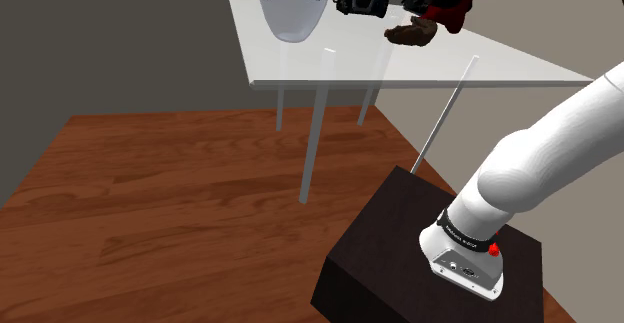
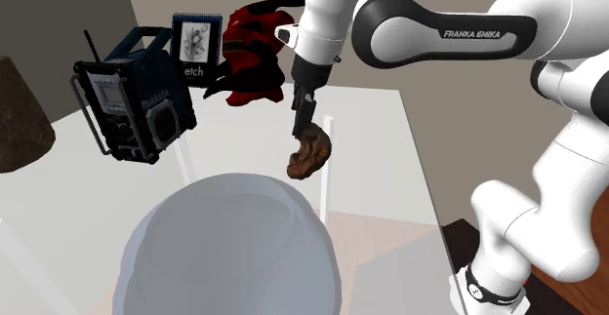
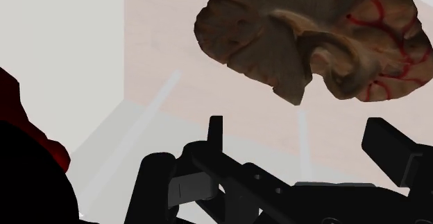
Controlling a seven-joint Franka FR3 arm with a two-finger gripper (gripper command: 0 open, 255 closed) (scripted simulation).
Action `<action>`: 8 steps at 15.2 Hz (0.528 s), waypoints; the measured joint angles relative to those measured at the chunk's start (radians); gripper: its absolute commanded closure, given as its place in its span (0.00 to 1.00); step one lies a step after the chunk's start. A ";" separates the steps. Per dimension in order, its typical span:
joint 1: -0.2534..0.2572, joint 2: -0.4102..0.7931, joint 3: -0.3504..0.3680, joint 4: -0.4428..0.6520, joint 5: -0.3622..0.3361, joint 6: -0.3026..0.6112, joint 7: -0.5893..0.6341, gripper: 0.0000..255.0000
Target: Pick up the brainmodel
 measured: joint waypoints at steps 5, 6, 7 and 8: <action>-0.004 -0.015 -0.002 -0.075 -0.011 0.061 0.014 0.00; -0.005 -0.016 -0.003 -0.090 -0.012 0.075 0.016 0.00; -0.005 -0.017 -0.004 -0.096 -0.013 0.080 0.016 1.00; -0.005 -0.018 -0.004 -0.099 -0.014 0.083 0.017 1.00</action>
